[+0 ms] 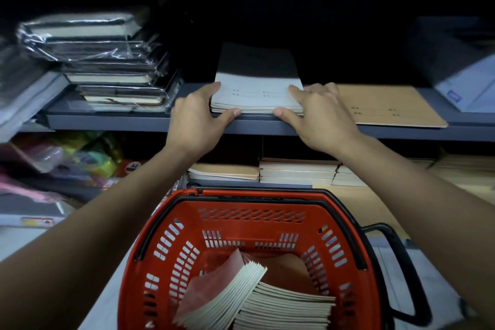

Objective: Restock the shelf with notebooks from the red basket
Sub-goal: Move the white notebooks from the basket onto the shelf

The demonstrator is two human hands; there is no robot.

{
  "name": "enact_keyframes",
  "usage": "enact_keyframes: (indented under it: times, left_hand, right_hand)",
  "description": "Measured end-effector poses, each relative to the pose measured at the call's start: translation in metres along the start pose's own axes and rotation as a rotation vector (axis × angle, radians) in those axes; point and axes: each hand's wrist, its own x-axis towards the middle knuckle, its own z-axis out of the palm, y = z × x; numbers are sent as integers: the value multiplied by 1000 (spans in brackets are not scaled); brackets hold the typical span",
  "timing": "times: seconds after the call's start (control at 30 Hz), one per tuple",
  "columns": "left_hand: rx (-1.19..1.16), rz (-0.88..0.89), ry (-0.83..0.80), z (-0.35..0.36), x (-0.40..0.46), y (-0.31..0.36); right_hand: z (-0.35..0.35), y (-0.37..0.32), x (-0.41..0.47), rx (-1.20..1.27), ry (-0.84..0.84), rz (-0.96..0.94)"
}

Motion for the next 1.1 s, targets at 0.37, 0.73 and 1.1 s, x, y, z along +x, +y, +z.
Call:
enact_keyframes:
  times: [0.37, 0.73, 1.1]
  left_hand:
    - [-6, 30, -69, -27, -26, -10]
    - [21, 13, -187, -46, -94, -16]
    - [46, -101, -462, -24, -153, -26]
  right_hand:
    - [-11, -8, -31, -18, 49, 48]
    - [-4, -17, -114, 94, 78, 16]
    - [33, -23, -165, 51, -104, -74]
